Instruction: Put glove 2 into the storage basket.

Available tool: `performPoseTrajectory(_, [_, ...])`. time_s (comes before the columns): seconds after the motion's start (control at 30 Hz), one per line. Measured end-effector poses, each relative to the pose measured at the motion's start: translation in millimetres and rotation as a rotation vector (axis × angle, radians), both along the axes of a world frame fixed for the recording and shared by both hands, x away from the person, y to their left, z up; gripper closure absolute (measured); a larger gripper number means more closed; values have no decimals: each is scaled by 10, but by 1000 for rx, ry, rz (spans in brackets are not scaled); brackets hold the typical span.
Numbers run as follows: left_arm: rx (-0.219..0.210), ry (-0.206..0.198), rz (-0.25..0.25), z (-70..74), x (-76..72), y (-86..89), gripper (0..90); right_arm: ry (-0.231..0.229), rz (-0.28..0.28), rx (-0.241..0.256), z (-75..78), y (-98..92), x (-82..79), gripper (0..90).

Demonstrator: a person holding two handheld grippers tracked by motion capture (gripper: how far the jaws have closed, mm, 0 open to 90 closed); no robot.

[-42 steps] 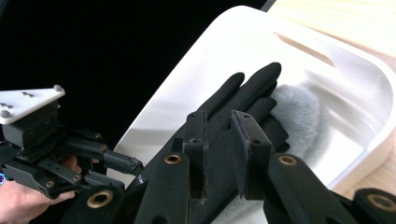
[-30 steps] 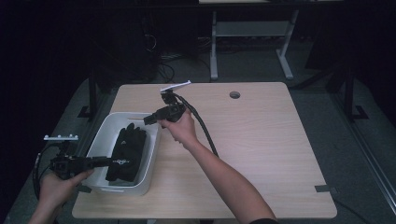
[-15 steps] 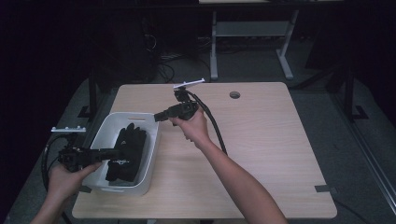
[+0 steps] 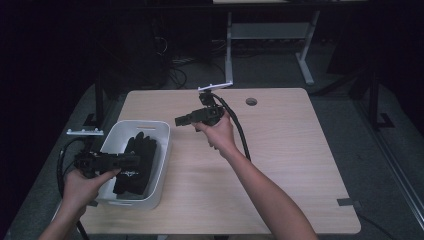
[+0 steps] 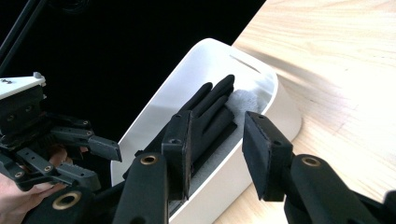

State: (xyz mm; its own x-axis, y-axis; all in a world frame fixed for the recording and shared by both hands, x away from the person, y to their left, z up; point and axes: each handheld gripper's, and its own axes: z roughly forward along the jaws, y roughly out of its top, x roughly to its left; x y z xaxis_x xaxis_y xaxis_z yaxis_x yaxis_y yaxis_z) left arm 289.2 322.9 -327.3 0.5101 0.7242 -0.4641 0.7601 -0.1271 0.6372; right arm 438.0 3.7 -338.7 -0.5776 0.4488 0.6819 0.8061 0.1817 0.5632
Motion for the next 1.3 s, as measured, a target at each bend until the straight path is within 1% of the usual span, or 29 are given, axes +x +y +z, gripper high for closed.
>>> performPoseTrajectory(0.13, [-6, -7, -9, 23, 16, -46, 537, 1, -7, 3, 16, -72, -2, 612])
performPoseTrajectory(0.23, [-4, -7, 0, 35, 21, -78, 503, -5, -9, 8, 25, -118, -4, 602])
performPoseTrajectory(0.27, [-5, -10, 0, 37, 25, -86, 488, -1, -10, 8, 31, -127, -7, 600])
performPoseTrajectory(0.33, [1, -10, -10, 42, 32, -100, 481, -2, -11, 13, 37, -153, -10, 589])
performPoseTrajectory(0.5, [0, -15, -12, 48, 45, -138, 453, -6, -13, 16, 48, -206, -15, 578])
performPoseTrajectory(0.53, [-4, -15, -12, 52, 51, -151, 453, -4, -17, 19, 50, -218, -17, 575])
performPoseTrajectory(0.63, [-17, -19, -8, 70, 65, -173, 415, -7, -19, 20, 55, -277, -22, 559])
performPoseTrajectory(0.7, [-10, -18, -12, 78, 68, -185, 397, -6, -21, 21, 59, -287, -24, 556])
performPoseTrajectory(0.77, [-9, -21, -14, 83, 72, -201, 387, -11, -27, 28, 76, -340, -30, 548])
performPoseTrajectory(0.97, [-10, -23, -16, 90, 87, -253, 365, -12, -30, 27, 99, -401, -40, 536])
performPoseTrajectory(1.3, [-10, -28, -32, 132, 125, -378, 293, -20, -46, 32, 134, -565, -59, 510])
